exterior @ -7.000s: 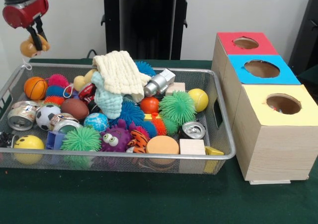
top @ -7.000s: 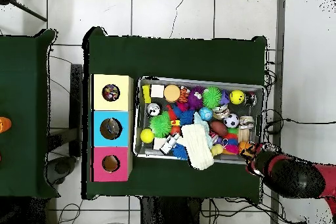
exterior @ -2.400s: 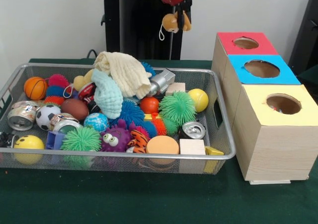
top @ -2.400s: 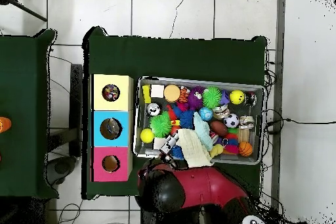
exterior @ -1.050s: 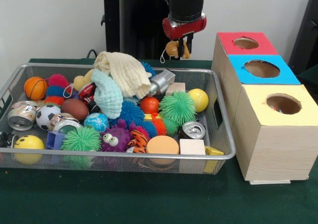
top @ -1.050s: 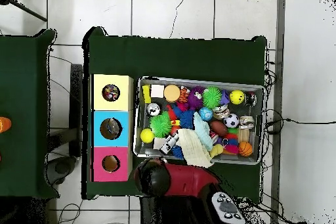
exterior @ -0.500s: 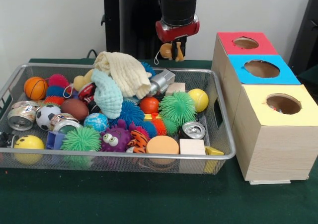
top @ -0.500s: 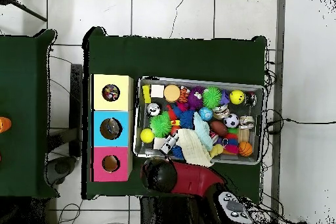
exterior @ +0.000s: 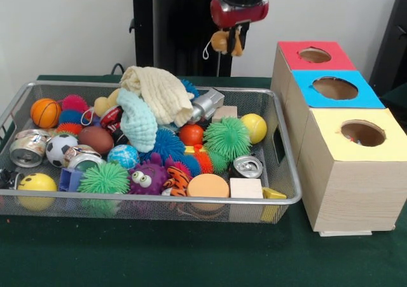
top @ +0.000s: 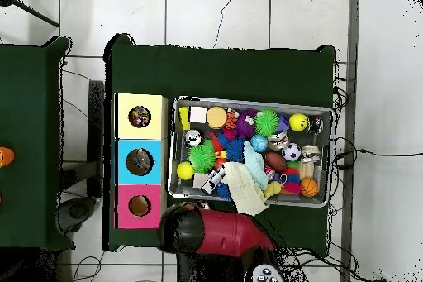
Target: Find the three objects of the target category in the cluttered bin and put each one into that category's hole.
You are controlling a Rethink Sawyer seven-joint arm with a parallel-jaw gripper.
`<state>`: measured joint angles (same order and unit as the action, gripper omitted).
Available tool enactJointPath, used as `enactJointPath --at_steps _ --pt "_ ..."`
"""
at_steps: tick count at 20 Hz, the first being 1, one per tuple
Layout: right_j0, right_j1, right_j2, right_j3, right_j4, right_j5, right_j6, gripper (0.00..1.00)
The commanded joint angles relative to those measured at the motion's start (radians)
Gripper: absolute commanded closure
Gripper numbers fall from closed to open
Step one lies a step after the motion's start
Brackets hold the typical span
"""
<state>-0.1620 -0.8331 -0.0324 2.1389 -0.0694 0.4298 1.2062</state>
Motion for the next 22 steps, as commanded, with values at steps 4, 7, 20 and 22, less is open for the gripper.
enactJointPath --at_steps 4,7,20,22 --pt "0.163 -0.192 -0.132 -0.074 0.114 0.339 0.407 1.0" --pt "0.17 -0.198 -0.142 -0.076 0.121 0.371 0.402 1.0" --pt "0.118 -0.168 -0.104 0.001 0.154 0.232 0.348 1.0" --pt "0.144 -0.179 -0.118 0.008 0.158 0.249 0.383 1.0"
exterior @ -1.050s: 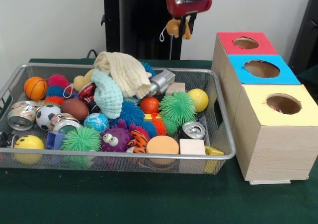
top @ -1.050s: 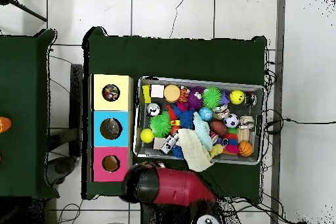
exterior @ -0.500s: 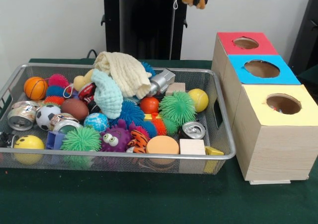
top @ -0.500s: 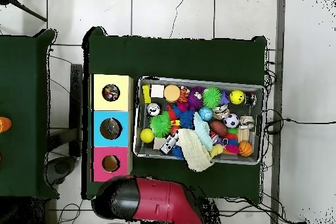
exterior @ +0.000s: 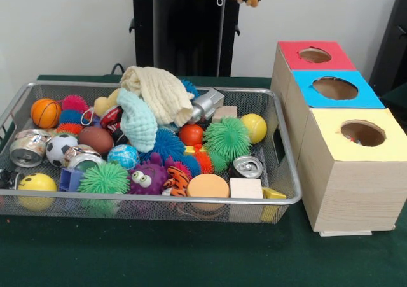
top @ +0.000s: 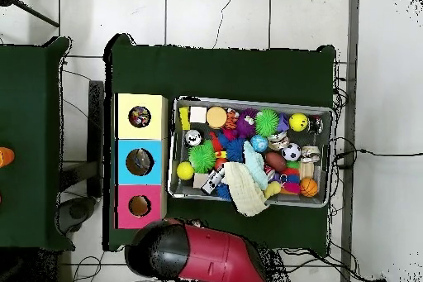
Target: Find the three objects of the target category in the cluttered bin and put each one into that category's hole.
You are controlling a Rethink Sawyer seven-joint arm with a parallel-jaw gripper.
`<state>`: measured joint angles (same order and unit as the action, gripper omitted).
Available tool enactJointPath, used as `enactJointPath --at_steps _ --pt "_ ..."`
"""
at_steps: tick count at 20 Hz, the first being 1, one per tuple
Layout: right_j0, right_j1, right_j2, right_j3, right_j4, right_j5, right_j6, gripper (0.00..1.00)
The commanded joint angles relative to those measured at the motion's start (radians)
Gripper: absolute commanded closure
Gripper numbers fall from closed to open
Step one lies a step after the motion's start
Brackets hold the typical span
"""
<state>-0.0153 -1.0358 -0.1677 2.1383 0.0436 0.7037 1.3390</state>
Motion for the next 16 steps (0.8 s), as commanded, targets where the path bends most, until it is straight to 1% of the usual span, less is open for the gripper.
enactJointPath --at_steps 1,5,9,12,14,16 --pt "0.007 0.024 0.027 0.023 0.061 -0.04 0.263 1.0" --pt "0.053 0.038 0.076 0.076 0.147 -0.119 0.314 1.0" --pt "0.109 0.072 0.082 0.077 0.189 -0.19 0.36 1.0" --pt "0.165 0.093 0.059 0.055 0.199 -0.191 0.394 1.0" --pt "0.188 0.104 0.052 0.05 0.215 -0.189 0.404 1.0" --pt "0.195 0.111 0.056 0.054 0.236 -0.199 0.401 1.0"
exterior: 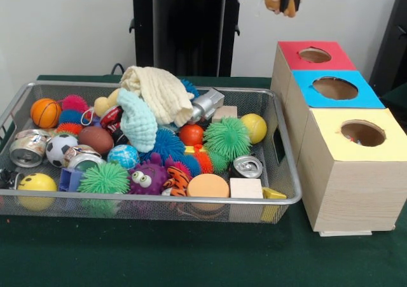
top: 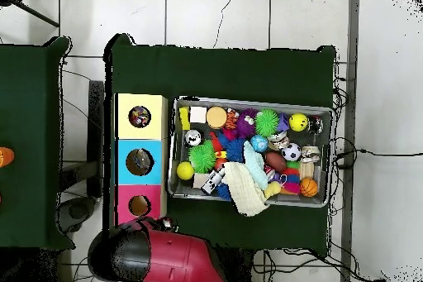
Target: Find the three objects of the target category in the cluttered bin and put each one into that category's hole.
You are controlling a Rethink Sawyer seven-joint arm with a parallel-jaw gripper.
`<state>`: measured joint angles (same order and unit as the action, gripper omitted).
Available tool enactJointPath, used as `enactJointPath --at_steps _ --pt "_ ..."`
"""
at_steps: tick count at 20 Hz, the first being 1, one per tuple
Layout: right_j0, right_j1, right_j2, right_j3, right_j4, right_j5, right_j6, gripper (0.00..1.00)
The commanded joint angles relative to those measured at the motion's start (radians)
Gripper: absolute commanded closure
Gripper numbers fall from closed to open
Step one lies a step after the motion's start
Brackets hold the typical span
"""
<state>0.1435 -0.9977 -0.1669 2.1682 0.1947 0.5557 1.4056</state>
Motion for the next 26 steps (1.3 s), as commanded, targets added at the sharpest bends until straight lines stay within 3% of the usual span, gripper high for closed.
enactJointPath --at_steps 1,6,10,17,22,26 --pt "0.041 0.075 0.055 0.024 0.089 -0.049 0.336 1.0" --pt "0.038 0.079 0.056 0.032 0.105 -0.055 0.319 1.0" --pt "-0.036 0.123 0.132 0.101 0.155 -0.163 0.27 1.0" --pt "-0.099 0.184 0.149 0.101 0.1 -0.217 0.226 1.0" --pt "-0.068 0.228 0.156 0.094 0.096 -0.283 0.271 1.0" --pt "0.026 0.229 0.122 0.078 0.134 -0.268 0.351 1.0"
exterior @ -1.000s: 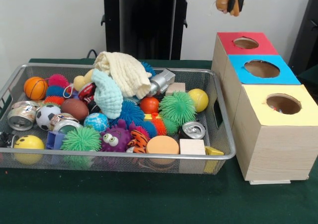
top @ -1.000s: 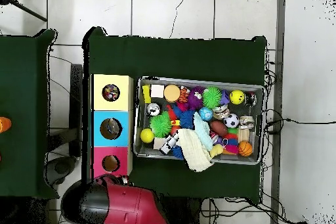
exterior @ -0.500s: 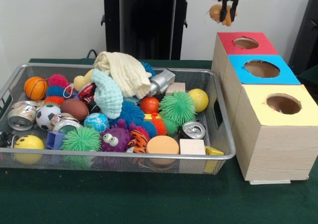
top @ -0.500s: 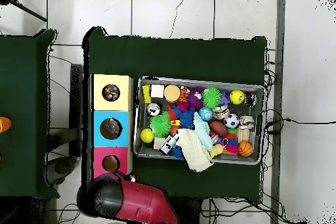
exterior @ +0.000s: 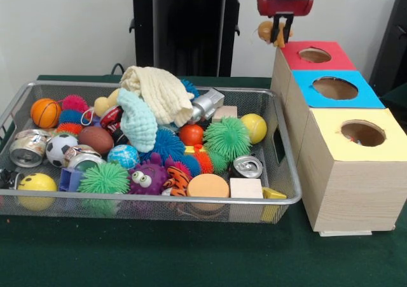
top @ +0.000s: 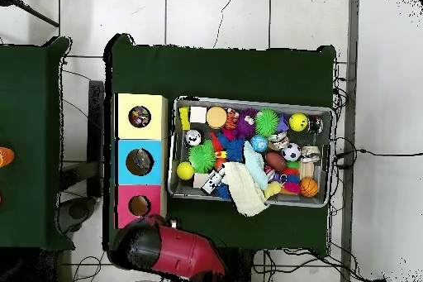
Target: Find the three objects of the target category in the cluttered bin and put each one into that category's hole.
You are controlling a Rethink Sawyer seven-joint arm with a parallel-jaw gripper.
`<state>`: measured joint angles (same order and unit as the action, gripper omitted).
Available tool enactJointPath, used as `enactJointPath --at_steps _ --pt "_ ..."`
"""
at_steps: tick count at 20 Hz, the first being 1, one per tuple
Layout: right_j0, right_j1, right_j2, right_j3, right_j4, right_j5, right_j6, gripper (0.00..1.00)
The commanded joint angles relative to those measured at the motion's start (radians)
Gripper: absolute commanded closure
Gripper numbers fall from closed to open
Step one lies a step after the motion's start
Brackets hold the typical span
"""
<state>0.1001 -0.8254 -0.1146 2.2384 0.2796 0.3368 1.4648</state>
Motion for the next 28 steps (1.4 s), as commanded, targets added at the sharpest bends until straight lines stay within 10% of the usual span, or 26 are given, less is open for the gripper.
enactJointPath --at_steps 1,13,23,28 --pt "0.114 0.054 0.051 -0.009 0.063 -0.026 0.323 1.0" --pt "0.252 0.043 -0.026 -0.104 0.114 0.106 0.396 1.0" --pt "0.075 0.062 0.106 -0.043 0.12 0.035 0.271 1.0" --pt "0.114 0.07 0.068 -0.091 0.081 0.066 0.314 1.0"
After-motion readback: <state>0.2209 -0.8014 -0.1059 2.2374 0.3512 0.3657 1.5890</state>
